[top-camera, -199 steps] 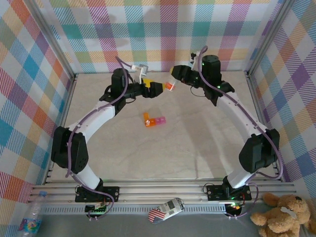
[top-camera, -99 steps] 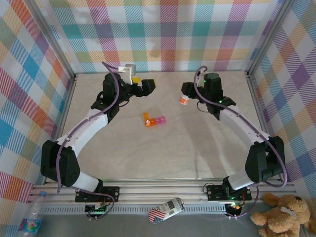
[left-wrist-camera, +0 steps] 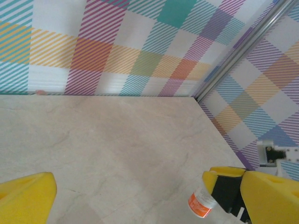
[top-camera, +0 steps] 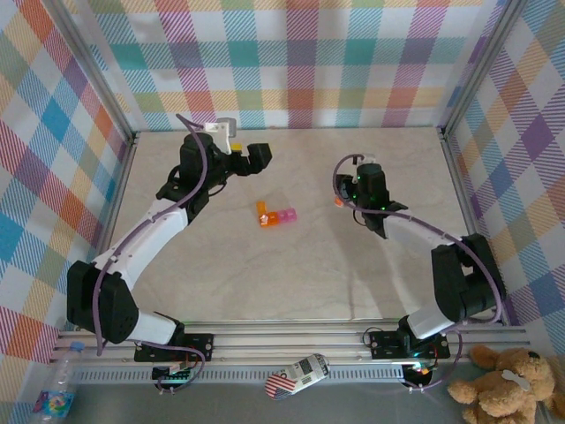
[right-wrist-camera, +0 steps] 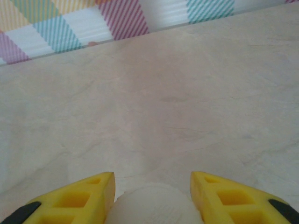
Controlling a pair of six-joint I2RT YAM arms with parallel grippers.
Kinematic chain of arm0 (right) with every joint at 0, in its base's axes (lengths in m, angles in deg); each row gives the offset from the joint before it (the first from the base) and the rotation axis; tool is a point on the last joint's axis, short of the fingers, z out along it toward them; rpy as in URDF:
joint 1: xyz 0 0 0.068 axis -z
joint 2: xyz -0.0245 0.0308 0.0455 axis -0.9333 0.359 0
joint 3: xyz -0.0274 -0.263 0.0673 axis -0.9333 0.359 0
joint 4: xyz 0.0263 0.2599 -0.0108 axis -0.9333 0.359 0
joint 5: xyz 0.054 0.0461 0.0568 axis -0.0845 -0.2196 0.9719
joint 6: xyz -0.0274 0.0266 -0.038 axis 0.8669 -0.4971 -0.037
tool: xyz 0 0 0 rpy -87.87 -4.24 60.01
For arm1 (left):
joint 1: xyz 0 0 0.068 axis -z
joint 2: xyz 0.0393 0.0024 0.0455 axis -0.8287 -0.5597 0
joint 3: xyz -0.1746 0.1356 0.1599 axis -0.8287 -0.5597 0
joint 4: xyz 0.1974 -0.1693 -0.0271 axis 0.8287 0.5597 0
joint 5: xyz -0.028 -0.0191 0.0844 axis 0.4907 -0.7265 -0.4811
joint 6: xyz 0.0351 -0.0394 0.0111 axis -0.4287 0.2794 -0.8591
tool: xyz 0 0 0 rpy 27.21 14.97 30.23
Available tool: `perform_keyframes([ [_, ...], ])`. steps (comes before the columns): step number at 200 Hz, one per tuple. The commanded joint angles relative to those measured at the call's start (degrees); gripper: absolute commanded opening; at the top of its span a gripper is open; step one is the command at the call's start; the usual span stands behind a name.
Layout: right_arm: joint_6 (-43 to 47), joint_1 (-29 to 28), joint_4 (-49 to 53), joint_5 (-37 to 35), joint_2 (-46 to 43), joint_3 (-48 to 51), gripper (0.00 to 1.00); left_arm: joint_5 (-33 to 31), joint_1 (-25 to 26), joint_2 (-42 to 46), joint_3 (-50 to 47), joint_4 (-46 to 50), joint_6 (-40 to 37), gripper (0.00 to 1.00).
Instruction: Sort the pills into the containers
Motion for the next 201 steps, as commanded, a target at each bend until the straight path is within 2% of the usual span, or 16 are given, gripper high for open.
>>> perform_keyframes([
  [1, 1.7, -1.5, -7.7, -7.6, 2.5, 2.4, 0.05, -1.2, -0.3, 2.1, 0.7, 2.6, 0.1, 1.00],
  [65, -0.3, -4.6, -12.0, -14.9, 8.4, 5.8, 0.05, -1.8, -0.3, 2.9, 1.5, 5.0, -0.8, 1.00],
  [105, -1.0, -6.1, -12.3, -16.2, 9.5, 6.7, 0.16, -1.6, -0.3, 2.7, 1.6, 4.8, -0.8, 1.00],
  [126, -1.8, -6.6, -12.0, -16.6, 8.9, 7.5, 0.26, -1.5, -0.3, 2.6, 1.5, 4.7, -0.5, 1.00],
  [139, -2.2, -6.7, -11.9, -16.6, 8.1, 8.2, 0.40, -1.3, -0.3, 2.6, 1.4, 4.4, -0.3, 1.00],
  [162, -2.2, -6.8, -10.0, -16.4, 5.5, 8.1, 0.59, -1.1, -0.3, 2.7, 1.2, 4.3, -0.2, 1.00],
  [180, -1.0, -6.6, -6.8, -14.7, 1.2, 6.9, 0.68, -1.3, -0.3, 3.2, 0.5, 4.1, -0.2, 1.00],
  [201, 0.1, -6.0, -2.0, -11.4, -4.3, 4.7, 0.74, -3.4, -0.3, 4.6, -1.4, 3.4, -0.3, 1.00],
])
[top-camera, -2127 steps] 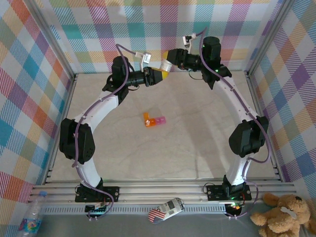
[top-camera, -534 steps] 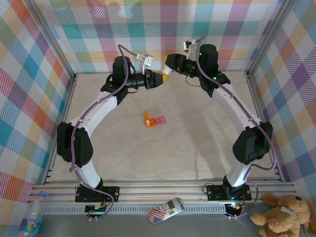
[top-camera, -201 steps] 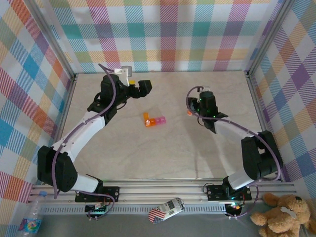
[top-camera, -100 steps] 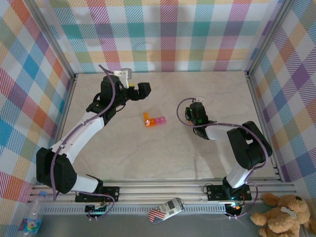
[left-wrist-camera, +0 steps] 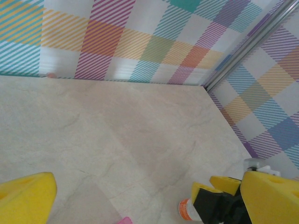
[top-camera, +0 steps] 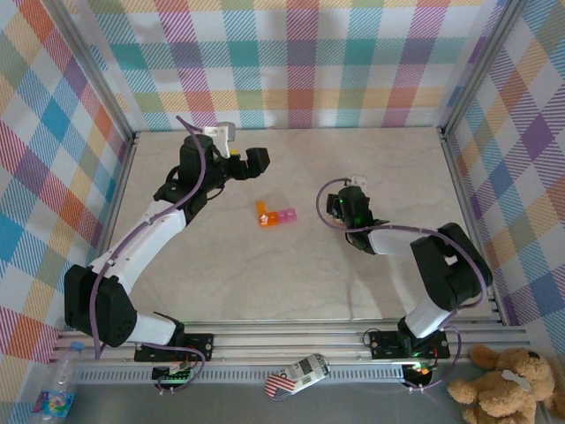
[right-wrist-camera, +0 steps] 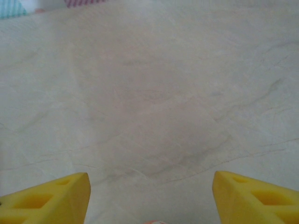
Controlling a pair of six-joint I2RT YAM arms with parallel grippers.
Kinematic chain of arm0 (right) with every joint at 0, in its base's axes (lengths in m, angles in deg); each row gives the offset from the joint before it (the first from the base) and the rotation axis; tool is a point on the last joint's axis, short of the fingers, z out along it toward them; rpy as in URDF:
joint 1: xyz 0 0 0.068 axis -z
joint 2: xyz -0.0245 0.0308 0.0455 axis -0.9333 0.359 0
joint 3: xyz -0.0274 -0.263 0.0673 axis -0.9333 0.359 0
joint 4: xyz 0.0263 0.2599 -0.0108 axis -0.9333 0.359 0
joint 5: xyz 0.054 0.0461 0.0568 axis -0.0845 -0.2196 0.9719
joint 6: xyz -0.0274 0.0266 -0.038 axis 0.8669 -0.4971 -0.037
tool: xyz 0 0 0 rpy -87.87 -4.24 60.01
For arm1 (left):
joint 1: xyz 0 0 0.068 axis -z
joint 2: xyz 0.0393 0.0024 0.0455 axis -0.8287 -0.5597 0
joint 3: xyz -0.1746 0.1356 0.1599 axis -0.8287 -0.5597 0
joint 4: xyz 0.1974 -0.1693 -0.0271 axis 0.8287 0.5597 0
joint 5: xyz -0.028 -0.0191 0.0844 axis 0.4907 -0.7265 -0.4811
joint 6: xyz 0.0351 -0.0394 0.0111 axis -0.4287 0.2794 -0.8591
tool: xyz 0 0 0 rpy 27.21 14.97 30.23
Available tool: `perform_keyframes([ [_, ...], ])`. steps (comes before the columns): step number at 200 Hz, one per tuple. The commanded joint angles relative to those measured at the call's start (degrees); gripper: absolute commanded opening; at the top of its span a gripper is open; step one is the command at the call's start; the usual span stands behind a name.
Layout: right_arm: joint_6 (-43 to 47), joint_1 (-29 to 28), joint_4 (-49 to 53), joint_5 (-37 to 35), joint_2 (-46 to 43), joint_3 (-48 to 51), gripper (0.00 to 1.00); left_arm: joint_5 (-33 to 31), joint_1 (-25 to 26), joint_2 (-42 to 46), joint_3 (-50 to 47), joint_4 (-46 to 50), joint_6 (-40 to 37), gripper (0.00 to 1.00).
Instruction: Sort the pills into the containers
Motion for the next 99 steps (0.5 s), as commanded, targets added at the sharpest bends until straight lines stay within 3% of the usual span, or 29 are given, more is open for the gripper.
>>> perform_keyframes([
  [1, 1.2, 0.4, 4.7, 3.3, -7.3, -2.8, 0.74, -2.3, -0.3, 3.4, -1.6, -1.4, -0.2, 1.00],
  [48, 3.0, 2.1, 20.5, 16.4, -16.1, -14.0, 0.77, -5.4, -0.3, 5.0, -4.1, -1.4, 0.0, 1.00],
  [99, 1.0, 1.8, 33.7, 32.3, -10.6, -28.0, 0.78, -9.0, -0.4, 5.0, -4.1, 2.7, -0.1, 1.00],
])
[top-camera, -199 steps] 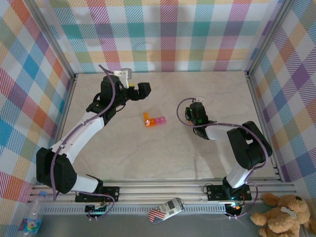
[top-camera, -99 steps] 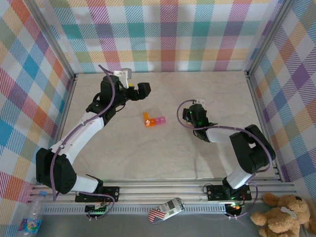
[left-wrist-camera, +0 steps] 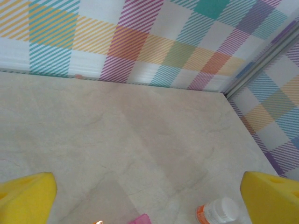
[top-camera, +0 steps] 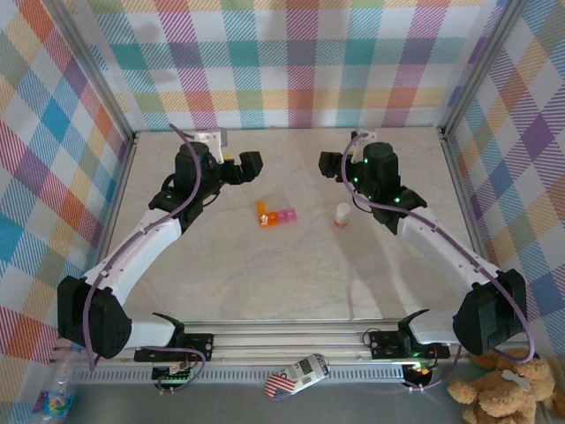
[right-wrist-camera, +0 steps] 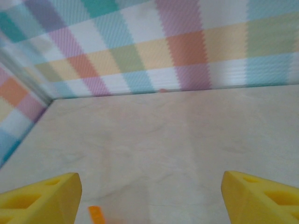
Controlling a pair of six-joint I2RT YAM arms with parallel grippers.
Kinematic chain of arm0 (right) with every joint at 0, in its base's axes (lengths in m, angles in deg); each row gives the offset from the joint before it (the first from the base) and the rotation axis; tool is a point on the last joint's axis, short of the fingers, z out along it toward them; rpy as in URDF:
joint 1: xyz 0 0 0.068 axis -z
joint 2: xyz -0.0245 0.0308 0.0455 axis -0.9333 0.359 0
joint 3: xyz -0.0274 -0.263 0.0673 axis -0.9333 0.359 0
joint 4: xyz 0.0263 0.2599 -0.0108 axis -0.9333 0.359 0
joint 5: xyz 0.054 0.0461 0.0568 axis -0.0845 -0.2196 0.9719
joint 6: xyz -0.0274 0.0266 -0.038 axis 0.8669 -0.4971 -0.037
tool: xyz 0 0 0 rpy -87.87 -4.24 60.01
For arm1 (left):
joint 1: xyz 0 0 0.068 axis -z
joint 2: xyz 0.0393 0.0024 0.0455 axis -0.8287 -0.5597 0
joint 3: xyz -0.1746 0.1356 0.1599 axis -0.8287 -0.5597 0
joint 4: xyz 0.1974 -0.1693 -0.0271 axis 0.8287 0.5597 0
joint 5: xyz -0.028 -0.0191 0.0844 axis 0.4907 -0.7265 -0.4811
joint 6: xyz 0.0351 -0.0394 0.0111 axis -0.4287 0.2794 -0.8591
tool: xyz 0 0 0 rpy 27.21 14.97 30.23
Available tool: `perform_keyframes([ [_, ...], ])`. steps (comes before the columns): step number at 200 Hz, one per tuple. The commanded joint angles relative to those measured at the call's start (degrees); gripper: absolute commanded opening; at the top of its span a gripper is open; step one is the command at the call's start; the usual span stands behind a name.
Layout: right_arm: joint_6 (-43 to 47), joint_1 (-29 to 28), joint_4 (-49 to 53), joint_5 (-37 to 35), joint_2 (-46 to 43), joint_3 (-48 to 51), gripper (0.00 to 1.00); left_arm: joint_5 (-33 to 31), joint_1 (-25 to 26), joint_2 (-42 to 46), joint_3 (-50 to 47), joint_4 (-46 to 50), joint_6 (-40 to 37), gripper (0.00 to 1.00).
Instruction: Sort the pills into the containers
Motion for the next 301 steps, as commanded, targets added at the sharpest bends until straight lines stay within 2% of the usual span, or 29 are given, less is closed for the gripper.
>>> perform_keyframes([
  [1, -0.8, -0.2, 9.5, 10.6, 4.1, -4.7, 0.78, -3.0, -0.4, 1.2, -0.2, 2.4, -0.1, 1.00],
  [33, -2.5, -2.3, 12.7, 15.5, 12.5, -10.7, 0.78, -5.7, -1.5, 0.4, 0.1, 7.9, -1.0, 1.00],
  [58, -4.0, -4.1, 16.6, 17.1, 20.8, -15.5, 0.78, -6.1, -3.3, 0.3, -2.0, 7.8, 0.2, 1.00],
  [98, -7.8, -5.0, 18.7, 17.3, 32.4, -19.3, 0.77, -6.2, -6.3, -0.2, -3.5, 7.6, 1.2, 1.00],
  [137, -9.8, -5.5, 19.7, 16.2, 38.6, -21.0, 0.78, -5.5, -8.4, -0.8, -4.5, 6.6, 2.3, 1.00],
  [168, -11.1, -5.7, 19.6, 16.4, 41.1, -21.3, 0.78, -5.0, -9.1, -1.5, -5.1, 5.9, 2.7, 1.00],
  [228, -13.7, -6.4, 16.6, 21.3, 43.3, -21.7, 0.78, -4.5, -9.5, -2.5, -5.4, 5.0, 3.6, 1.00],
  [290, -16.9, -7.6, 11.5, 34.1, 41.4, -19.4, 0.74, -4.1, -9.5, -3.6, -5.3, 4.1, 4.6, 1.00],
  [301, -17.1, -7.6, 11.0, 34.4, 40.2, -18.3, 0.73, -4.0, -9.5, -3.7, -5.3, 4.0, 4.6, 1.00],
])
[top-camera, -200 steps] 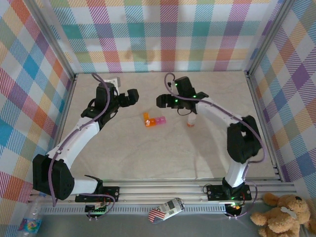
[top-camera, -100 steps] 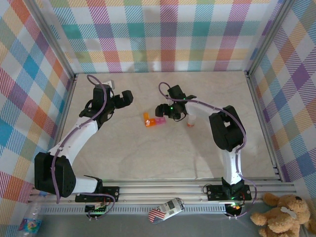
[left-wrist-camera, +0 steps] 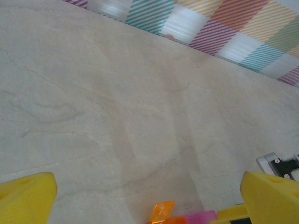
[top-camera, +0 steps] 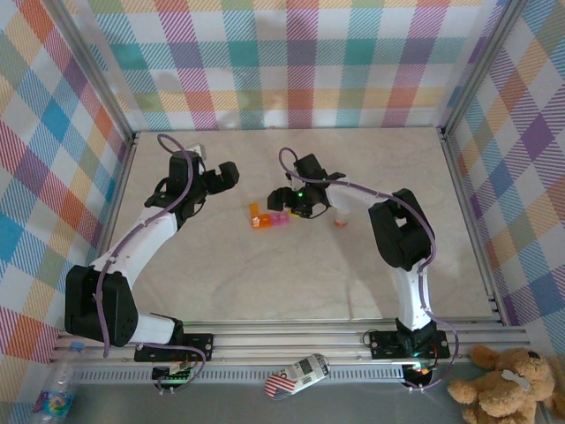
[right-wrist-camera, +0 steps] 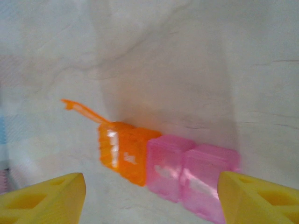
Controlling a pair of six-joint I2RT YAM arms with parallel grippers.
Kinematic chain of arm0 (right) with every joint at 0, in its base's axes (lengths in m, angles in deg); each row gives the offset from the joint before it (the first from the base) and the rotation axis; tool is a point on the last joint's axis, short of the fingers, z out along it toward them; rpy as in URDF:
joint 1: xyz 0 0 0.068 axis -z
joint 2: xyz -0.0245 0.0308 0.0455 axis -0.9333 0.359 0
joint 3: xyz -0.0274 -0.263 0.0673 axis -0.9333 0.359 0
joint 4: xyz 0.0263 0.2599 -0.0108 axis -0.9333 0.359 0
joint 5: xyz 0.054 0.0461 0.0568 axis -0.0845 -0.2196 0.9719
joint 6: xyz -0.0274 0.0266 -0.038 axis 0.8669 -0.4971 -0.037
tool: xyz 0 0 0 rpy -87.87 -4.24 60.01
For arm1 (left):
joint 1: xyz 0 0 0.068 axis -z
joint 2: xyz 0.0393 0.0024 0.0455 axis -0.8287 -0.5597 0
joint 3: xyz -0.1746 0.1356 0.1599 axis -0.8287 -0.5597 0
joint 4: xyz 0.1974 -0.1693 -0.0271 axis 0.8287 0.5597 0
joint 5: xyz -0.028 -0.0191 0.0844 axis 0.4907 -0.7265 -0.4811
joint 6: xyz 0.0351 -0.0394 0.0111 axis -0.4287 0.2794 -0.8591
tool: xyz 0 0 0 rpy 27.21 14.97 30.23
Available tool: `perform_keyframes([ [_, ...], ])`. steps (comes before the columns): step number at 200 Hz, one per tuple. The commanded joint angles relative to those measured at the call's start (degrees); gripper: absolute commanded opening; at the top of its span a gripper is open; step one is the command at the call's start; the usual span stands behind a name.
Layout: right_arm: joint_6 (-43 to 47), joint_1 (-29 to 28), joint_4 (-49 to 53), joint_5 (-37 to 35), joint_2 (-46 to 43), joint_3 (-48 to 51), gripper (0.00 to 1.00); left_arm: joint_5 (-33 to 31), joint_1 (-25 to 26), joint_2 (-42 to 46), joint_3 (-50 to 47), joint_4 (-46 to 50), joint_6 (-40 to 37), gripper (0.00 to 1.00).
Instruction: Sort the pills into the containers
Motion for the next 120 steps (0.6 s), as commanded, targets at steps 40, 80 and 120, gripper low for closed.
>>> perform_keyframes([
  [40, 8.6, -0.4, 1.3, -3.1, -6.2, 2.1, 0.77, 0.9, -1.0, -0.5, -0.1, -1.3, 0.5, 1.00],
  [80, 17.4, -0.3, 8.2, -8.8, -2.0, -5.7, 0.80, 1.2, -1.5, -0.9, 0.2, -1.4, 0.3, 1.00],
  [120, 12.5, -0.2, 12.1, -11.7, 2.6, -11.0, 0.79, 1.3, -1.6, -1.1, 0.3, -1.2, 0.4, 1.00],
])
